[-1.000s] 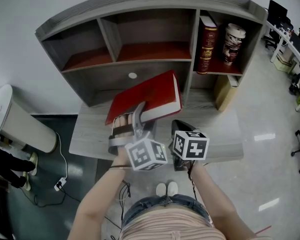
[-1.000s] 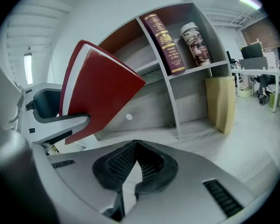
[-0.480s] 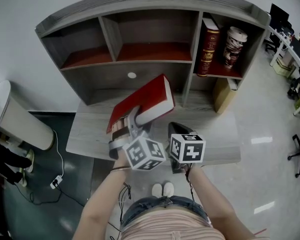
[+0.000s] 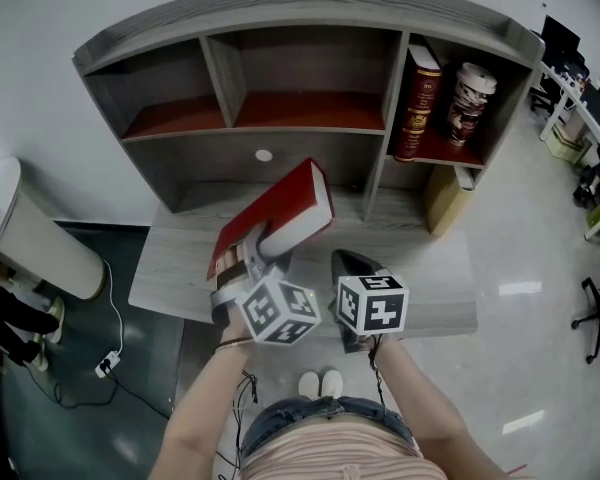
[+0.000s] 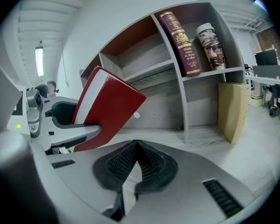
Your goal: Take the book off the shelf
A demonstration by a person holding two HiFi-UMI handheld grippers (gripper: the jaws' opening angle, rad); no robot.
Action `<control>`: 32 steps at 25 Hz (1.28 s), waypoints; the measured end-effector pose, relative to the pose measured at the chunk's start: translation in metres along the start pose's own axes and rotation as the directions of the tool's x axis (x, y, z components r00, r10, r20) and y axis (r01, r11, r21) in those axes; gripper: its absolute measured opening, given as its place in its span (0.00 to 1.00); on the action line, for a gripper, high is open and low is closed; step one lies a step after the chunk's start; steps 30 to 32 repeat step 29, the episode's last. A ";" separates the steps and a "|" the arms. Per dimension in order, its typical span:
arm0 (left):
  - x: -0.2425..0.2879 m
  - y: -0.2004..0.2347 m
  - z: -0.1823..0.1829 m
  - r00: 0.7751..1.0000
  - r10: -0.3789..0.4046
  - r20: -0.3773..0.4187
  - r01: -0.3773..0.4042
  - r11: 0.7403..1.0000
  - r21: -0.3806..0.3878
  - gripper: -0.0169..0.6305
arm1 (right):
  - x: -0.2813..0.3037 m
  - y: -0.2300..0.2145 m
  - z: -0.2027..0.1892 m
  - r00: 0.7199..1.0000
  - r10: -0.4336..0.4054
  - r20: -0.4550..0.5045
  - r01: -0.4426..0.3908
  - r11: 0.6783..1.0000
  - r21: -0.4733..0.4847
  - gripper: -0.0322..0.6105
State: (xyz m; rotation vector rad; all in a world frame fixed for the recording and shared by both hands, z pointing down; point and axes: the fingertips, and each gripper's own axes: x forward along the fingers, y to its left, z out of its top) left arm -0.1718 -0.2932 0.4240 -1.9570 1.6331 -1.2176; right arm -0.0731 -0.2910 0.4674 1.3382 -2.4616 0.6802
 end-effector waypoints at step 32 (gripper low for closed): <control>-0.003 0.011 -0.021 0.998 -0.008 -0.057 -0.001 0.989 -0.151 0.41 | 0.009 0.035 0.014 0.995 0.097 -0.021 -0.099 0.985 -0.139 0.06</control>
